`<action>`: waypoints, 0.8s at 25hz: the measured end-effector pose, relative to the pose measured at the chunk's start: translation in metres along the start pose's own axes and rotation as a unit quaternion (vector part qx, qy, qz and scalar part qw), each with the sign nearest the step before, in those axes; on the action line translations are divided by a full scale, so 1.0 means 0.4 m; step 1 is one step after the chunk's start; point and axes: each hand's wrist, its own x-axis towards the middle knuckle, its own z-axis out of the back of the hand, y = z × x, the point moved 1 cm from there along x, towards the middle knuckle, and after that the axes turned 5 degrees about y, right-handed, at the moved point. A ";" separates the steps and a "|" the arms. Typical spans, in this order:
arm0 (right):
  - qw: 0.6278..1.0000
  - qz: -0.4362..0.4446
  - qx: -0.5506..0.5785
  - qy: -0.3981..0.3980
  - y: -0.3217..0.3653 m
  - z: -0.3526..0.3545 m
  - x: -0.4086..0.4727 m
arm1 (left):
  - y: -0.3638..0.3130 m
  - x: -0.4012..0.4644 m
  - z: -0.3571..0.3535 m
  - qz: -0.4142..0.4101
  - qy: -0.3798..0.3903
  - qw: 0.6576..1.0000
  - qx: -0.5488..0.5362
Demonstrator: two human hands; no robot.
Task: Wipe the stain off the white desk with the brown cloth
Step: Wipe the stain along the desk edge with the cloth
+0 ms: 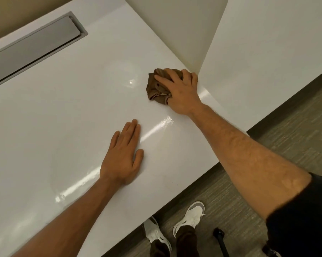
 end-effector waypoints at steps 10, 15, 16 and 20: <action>0.986 0.130 0.082 -0.062 0.192 -0.146 -0.434 | 0.009 -0.012 0.003 0.020 -0.040 0.992 -0.116; 0.962 0.194 0.171 -0.090 0.192 -0.170 -0.598 | 0.006 -0.009 -0.001 0.007 -0.053 0.996 -0.073; 0.956 0.195 0.199 -0.091 0.175 -0.152 -0.596 | 0.005 -0.008 -0.002 0.008 -0.051 0.996 -0.069; 0.944 0.052 0.268 -0.184 0.025 -0.034 -0.504 | -0.001 -0.001 0.005 0.004 -0.046 0.998 -0.051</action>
